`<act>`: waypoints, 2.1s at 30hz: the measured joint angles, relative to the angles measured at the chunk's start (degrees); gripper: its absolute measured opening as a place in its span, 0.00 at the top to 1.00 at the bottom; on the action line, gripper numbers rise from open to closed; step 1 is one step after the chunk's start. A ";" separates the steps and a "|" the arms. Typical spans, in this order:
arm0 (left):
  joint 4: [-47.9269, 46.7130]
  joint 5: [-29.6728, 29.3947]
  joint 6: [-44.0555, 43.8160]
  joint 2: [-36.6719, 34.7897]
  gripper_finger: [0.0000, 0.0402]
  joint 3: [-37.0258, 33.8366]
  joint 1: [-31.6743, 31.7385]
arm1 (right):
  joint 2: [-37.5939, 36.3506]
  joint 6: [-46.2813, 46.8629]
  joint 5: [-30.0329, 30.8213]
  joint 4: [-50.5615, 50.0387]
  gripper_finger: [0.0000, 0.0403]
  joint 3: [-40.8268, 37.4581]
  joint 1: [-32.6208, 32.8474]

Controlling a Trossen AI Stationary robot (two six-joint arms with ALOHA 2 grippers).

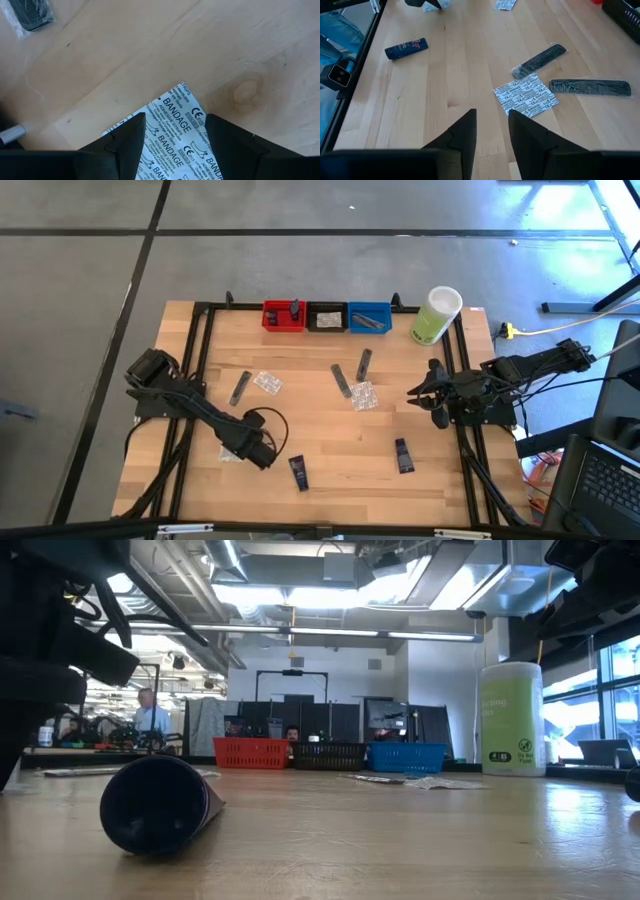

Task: Pick & Place Travel size toiletries
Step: Put the white bandage pack into the black bin

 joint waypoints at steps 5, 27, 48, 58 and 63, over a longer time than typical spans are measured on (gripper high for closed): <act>0.57 1.29 2.32 0.01 0.47 -0.45 0.89 | -0.01 0.02 0.00 0.02 0.73 0.00 0.00; 3.56 1.82 6.98 -0.39 0.56 -1.85 2.22 | 0.00 0.01 0.01 0.00 0.74 0.00 0.00; 2.76 -0.96 10.46 0.60 0.59 6.90 1.33 | -0.01 0.01 0.01 0.02 0.63 0.00 -0.02; 5.03 -1.48 6.63 0.45 0.58 7.39 0.04 | -0.01 0.01 0.00 0.01 0.60 0.00 0.00; 6.97 -2.90 5.45 0.49 0.58 7.41 -0.97 | 0.01 0.01 0.00 0.00 0.58 0.00 -0.01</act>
